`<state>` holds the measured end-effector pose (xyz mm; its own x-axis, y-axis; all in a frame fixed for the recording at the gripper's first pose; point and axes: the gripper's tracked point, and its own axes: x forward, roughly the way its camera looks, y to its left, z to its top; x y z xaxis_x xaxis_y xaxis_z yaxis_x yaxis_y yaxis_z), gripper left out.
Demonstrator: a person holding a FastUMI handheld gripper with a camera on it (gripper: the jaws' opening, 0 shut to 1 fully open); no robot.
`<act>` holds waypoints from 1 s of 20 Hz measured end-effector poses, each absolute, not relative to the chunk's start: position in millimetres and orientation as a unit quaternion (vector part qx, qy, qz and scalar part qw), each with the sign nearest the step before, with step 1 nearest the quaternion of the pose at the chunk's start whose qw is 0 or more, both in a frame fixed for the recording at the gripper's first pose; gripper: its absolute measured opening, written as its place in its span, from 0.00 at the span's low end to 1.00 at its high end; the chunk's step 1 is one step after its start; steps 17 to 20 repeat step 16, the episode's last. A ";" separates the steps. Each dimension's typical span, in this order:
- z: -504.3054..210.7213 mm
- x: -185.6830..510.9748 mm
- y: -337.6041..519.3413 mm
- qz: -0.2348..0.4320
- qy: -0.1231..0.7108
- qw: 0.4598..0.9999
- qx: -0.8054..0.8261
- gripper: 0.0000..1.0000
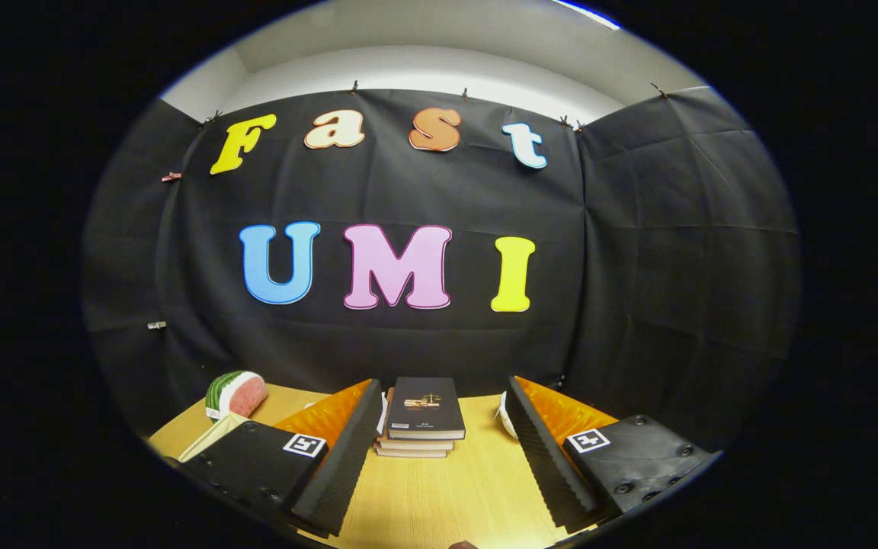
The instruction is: Open the storage box then place both shoes into the box .Put the left shoe in first, then the right shoe, with the right side of both shoes facing outward in a uniform manner.
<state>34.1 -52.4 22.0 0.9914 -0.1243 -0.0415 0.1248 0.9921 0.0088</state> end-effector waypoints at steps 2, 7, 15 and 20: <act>21.2 35.8 -49.5 -0.059 0.022 0.998 0.003 0.98; 17.7 39.7 -35.1 -0.045 0.026 0.998 0.018 0.99; 7.9 41.5 -26.0 -0.039 0.037 0.998 0.021 0.99; 8.0 42.1 -25.7 -0.038 0.038 0.998 0.019 0.99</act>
